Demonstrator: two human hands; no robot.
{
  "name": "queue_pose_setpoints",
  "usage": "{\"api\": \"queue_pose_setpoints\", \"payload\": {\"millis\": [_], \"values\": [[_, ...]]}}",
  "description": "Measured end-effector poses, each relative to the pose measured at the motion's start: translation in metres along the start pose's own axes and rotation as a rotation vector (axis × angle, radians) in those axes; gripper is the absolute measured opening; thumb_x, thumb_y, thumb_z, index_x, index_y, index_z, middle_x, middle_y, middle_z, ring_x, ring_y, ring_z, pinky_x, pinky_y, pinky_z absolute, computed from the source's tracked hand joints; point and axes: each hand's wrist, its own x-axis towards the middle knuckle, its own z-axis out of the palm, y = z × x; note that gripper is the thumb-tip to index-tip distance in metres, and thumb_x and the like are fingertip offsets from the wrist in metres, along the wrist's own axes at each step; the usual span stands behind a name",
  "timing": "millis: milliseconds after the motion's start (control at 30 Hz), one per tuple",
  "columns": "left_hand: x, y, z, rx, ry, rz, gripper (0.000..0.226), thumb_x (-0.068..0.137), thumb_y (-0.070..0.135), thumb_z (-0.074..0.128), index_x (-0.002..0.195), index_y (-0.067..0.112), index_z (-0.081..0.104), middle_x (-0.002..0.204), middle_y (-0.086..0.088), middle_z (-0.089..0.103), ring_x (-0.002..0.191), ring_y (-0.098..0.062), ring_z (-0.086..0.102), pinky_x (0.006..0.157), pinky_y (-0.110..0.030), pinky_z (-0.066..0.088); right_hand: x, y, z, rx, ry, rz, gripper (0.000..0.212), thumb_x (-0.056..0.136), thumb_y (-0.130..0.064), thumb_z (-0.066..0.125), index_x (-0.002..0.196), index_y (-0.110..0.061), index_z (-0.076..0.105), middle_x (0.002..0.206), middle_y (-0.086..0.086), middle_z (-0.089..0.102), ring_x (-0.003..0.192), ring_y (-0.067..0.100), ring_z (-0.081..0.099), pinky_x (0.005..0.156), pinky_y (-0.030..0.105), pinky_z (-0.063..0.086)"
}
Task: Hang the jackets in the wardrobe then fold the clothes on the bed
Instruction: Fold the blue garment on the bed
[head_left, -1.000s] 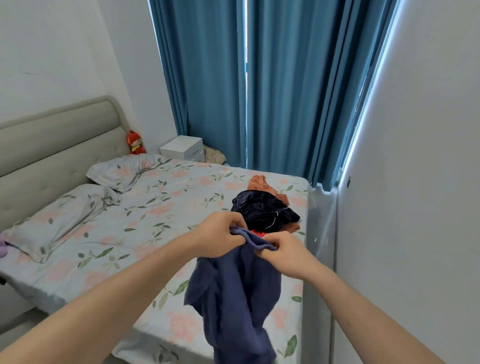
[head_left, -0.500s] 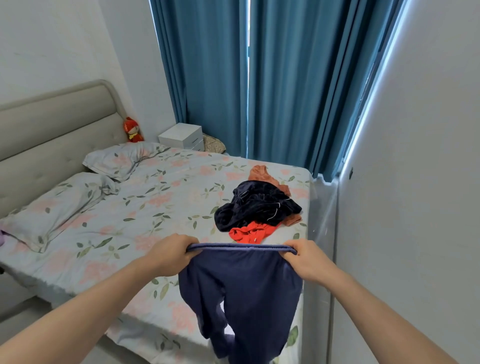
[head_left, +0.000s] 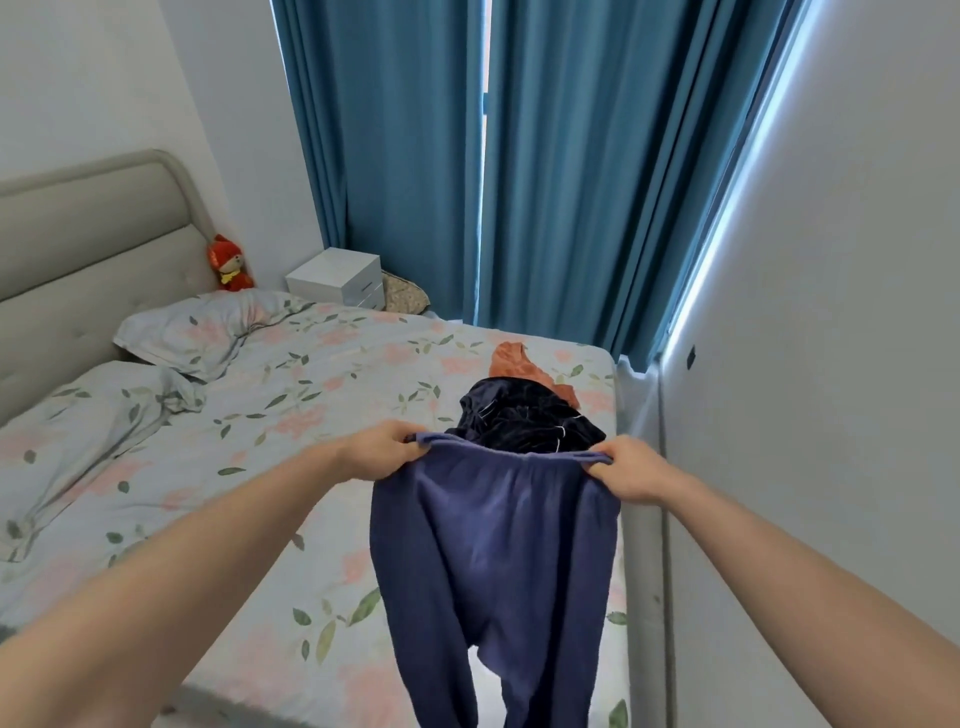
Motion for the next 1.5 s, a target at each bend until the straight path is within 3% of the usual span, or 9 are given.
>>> {"api": "queue_pose_setpoints", "payload": {"millis": [200, 467, 600, 700, 833, 1000, 1167, 1333, 1500], "values": [[0.053, 0.064, -0.114, 0.085, 0.300, 0.092, 0.026, 0.103, 0.018, 0.045, 0.097, 0.022, 0.070, 0.088, 0.008, 0.063, 0.084, -0.014, 0.053, 0.068, -0.026, 0.040, 0.048, -0.068, -0.095, 0.259, 0.304, 0.066, 0.025, 0.101, -0.013, 0.048, 0.100, -0.015, 0.073, 0.080, 0.010, 0.066, 0.058, 0.023, 0.068, 0.048, 0.027, 0.053], [0.052, 0.132, -0.202, -0.043, 0.573, 0.290, 0.033, 0.096, 0.011, 0.043, 0.096, 0.027, 0.072, 0.068, 0.006, 0.068, 0.062, -0.011, 0.065, 0.057, -0.025, 0.046, 0.045, -0.135, -0.187, 0.387, 0.707, -0.115, 0.042, 0.094, -0.005, 0.045, 0.103, -0.028, 0.079, 0.098, 0.007, 0.076, 0.088, 0.029, 0.074, 0.078, 0.044, 0.065], [0.043, 0.126, -0.191, -0.222, 0.480, 0.321, 0.024, 0.102, 0.015, 0.047, 0.106, 0.014, 0.070, 0.094, -0.004, 0.073, 0.080, -0.014, 0.077, 0.072, -0.029, 0.060, 0.032, -0.132, -0.182, 0.257, 0.750, -0.186, 0.039, 0.094, -0.009, 0.048, 0.102, -0.032, 0.078, 0.091, -0.016, 0.072, 0.091, 0.017, 0.068, 0.081, 0.032, 0.058], [0.038, 0.092, -0.161, -0.155, 0.429, 0.333, 0.019, 0.093, 0.019, 0.053, 0.090, 0.022, 0.071, 0.082, 0.002, 0.071, 0.074, -0.010, 0.067, 0.071, -0.032, 0.052, 0.019, -0.117, -0.147, 0.173, 0.648, -0.165, 0.038, 0.092, -0.006, 0.047, 0.102, -0.028, 0.077, 0.094, -0.011, 0.073, 0.091, 0.012, 0.064, 0.071, 0.016, 0.045], [0.033, 0.027, -0.089, -0.059, 0.291, 0.234, 0.018, 0.095, 0.018, 0.053, 0.084, 0.021, 0.067, 0.084, -0.014, 0.066, 0.074, -0.015, 0.053, 0.068, -0.034, 0.042, 0.008, -0.079, -0.079, 0.112, 0.447, -0.145, 0.038, 0.092, -0.004, 0.050, 0.098, -0.033, 0.075, 0.089, -0.012, 0.072, 0.084, 0.007, 0.062, 0.064, 0.017, 0.042], [0.027, -0.063, 0.022, 0.038, 0.131, 0.023, 0.019, 0.098, 0.029, 0.052, 0.090, 0.025, 0.069, 0.083, -0.005, 0.068, 0.074, -0.023, 0.059, 0.067, -0.038, 0.048, 0.005, -0.007, 0.044, 0.066, 0.181, -0.023, 0.028, 0.091, -0.012, 0.056, 0.103, -0.028, 0.076, 0.094, -0.001, 0.074, 0.082, 0.023, 0.066, 0.076, 0.041, 0.054], [0.014, -0.146, 0.145, 0.136, -0.009, -0.128, 0.020, 0.090, 0.027, 0.047, 0.089, 0.015, 0.063, 0.086, -0.001, 0.066, 0.084, -0.024, 0.060, 0.079, -0.041, 0.050, -0.008, 0.054, 0.171, 0.031, -0.097, 0.028, 0.028, 0.094, -0.015, 0.054, 0.090, -0.038, 0.070, 0.083, -0.015, 0.063, 0.075, 0.007, 0.053, 0.061, 0.013, 0.038], [0.017, -0.239, 0.266, 0.189, -0.172, -0.233, 0.025, 0.086, 0.019, 0.043, 0.096, 0.019, 0.065, 0.110, 0.003, 0.064, 0.103, -0.023, 0.060, 0.091, -0.035, 0.048, -0.009, 0.127, 0.313, 0.038, -0.319, 0.164, 0.024, 0.094, -0.021, 0.051, 0.081, -0.035, 0.066, 0.095, -0.010, 0.061, 0.100, 0.019, 0.064, 0.074, 0.026, 0.043], [0.017, -0.312, 0.365, 0.172, -0.264, -0.305, 0.022, 0.090, 0.018, 0.040, 0.097, 0.021, 0.061, 0.134, 0.005, 0.047, 0.121, -0.024, 0.058, 0.099, -0.028, 0.042, -0.026, 0.176, 0.438, 0.031, -0.439, 0.226, 0.037, 0.096, -0.022, 0.052, 0.126, -0.032, 0.071, 0.127, -0.003, 0.056, 0.125, 0.022, 0.057, 0.103, 0.026, 0.041]]}}
